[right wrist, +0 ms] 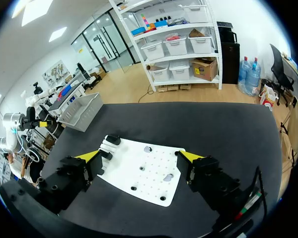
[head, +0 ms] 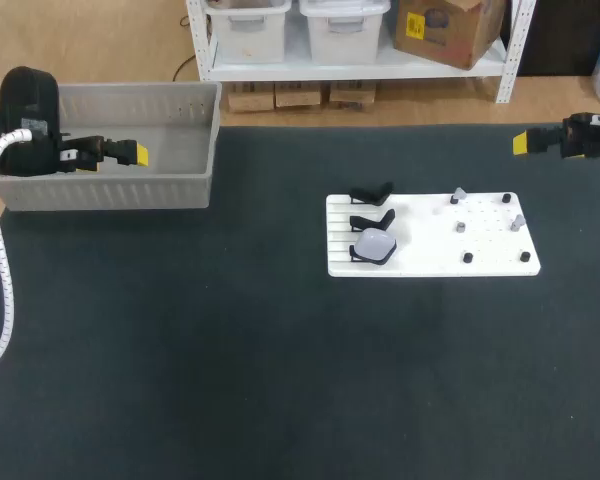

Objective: Pick up each earbud case from the left stands, insert the matching earbuds, close the lid, and place the case in the box.

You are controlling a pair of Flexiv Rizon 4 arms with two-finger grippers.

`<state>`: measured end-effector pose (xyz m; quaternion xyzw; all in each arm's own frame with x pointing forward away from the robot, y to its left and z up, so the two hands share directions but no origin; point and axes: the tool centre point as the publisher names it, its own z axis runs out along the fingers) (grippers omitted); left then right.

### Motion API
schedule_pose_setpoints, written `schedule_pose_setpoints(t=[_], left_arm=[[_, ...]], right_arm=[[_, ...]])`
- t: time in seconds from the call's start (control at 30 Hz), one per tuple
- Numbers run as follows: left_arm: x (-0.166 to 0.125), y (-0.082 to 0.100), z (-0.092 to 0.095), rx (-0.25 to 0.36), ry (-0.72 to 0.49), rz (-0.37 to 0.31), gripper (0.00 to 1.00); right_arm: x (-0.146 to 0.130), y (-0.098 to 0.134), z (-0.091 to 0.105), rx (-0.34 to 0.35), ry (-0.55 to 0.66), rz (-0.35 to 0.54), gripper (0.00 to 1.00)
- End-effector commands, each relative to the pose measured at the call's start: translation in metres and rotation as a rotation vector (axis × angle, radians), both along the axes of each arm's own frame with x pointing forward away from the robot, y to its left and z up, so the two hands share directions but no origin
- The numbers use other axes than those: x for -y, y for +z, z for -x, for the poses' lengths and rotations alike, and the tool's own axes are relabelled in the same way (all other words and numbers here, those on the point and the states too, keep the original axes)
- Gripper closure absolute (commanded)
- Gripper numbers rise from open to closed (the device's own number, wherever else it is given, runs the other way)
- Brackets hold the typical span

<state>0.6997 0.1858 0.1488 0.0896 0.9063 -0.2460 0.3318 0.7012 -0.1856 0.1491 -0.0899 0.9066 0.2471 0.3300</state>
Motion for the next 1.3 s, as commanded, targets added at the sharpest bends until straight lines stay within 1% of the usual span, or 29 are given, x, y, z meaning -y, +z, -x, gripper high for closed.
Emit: schedule_pose_setpoints(t=[0.03, 0.73, 0.77, 0.8, 0.83, 0.87, 0.9, 0.93, 0.97, 1.03, 1.13, 1.2, 1.27, 1.3], left_arm=[[0.001, 0.001, 0.0, -0.005, 0.004, -0.007, 0.0], [0.001, 0.001, 0.0, -0.005, 0.004, -0.007, 0.0], [0.0, 0.003, 0.0, -0.013, -0.023, 0.027, 0.0], [0.001, 0.004, 0.002, -0.005, -0.053, 0.04, 0.0], [0.001, 0.006, 0.003, 0.012, -0.06, 0.036, 0.0], [0.002, 0.007, 0.004, 0.028, -0.074, 0.051, 0.0], [0.003, 0.008, 0.005, 0.013, -0.11, 0.09, 0.0], [0.004, 0.01, 0.005, 0.037, -0.139, 0.122, 0.0], [0.003, 0.011, 0.006, 0.054, -0.168, 0.136, 0.0], [0.002, 0.013, 0.006, 0.081, -0.16, 0.121, 0.0], [0.006, 0.017, 0.006, 0.13, -0.197, 0.11, 0.0], [0.01, 0.021, 0.009, 0.172, -0.27, 0.147, 0.0], [0.015, 0.023, 0.011, 0.221, -0.34, 0.135, 0.0], [0.018, 0.025, 0.013, 0.228, -0.386, 0.149, 0.0]], right_arm=[[0.0, 0.0, 0.0, 0.0, -0.001, 0.002, 0.0], [0.0, 0.0, 0.0, 0.0, -0.001, 0.002, 0.0], [0.0, 0.0, 0.0, 0.0, -0.001, 0.002, 0.0], [0.0, 0.0, 0.0, 0.0, -0.001, 0.002, 0.0], [0.0, 0.0, 0.0, 0.0, -0.001, 0.002, 0.0], [0.0, 0.0, 0.0, 0.0, -0.001, 0.002, 0.0], [0.0, 0.0, 0.0, 0.0, -0.001, 0.002, 0.0], [0.0, 0.0, 0.0, 0.0, -0.001, 0.002, 0.0], [0.0, 0.0, 0.0, 0.0, -0.001, 0.002, 0.0], [0.0, 0.0, 0.0, 0.0, -0.001, 0.002, 0.0], [0.0, 0.0, 0.0, 0.0, -0.001, 0.002, 0.0], [0.0, 0.0, 0.0, 0.0, -0.001, 0.002, 0.0], [0.0, 0.0, 0.0, 0.0, -0.001, 0.002, 0.0], [0.0, 0.0, 0.0, 0.0, -0.001, 0.002, 0.0]])
